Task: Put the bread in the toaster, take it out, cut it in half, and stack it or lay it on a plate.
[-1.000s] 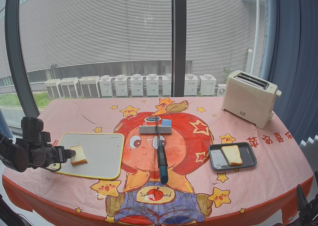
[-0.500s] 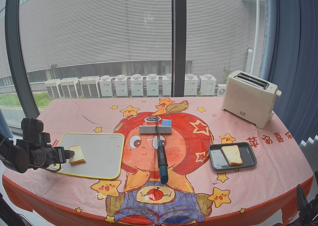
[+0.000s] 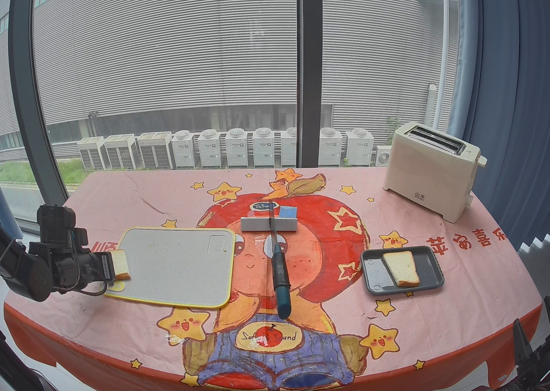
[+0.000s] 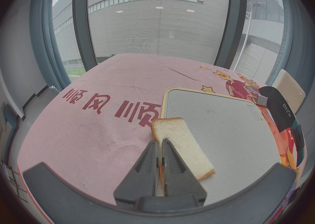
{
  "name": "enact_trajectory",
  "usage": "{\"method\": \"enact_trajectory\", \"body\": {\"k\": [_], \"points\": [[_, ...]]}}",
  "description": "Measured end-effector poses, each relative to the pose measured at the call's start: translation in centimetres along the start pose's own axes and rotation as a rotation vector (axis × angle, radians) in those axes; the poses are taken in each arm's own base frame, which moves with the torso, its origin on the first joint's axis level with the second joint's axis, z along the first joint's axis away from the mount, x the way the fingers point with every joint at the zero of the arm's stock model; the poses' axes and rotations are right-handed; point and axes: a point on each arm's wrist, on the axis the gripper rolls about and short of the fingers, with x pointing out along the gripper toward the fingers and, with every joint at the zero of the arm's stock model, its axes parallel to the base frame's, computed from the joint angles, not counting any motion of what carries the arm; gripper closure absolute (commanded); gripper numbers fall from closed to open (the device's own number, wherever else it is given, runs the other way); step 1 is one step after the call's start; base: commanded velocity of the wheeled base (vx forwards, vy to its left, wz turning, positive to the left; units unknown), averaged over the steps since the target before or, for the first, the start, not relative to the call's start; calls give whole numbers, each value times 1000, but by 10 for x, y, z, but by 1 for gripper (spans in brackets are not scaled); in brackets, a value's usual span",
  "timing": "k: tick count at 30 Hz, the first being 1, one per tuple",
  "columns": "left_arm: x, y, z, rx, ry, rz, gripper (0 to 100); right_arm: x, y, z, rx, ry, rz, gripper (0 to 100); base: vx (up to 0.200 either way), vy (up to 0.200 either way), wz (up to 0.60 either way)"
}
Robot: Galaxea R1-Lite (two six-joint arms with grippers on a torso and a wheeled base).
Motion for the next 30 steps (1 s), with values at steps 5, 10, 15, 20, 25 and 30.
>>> {"method": "enact_trajectory", "body": {"k": [5,10,15,20,25,30], "points": [[-1,0,0,3,1,-2,100,0,0,0,0,0,0,0,0,0,0],[-3,0,0,3,-3,-3,100,0,0,0,0,0,0,0,0,0,0],[-13,-1,6,4,-43,-11,100,0,0,0,0,1,1,0,0,0,0],[-29,-2,13,5,-105,-21,100,0,0,0,0,1,0,0,0,0,0],[-45,-3,19,8,-165,-32,100,0,0,0,0,0,1,0,0,0,0],[-54,-5,16,11,-186,-42,100,0,0,0,0,0,0,0,0,0,0]]}}
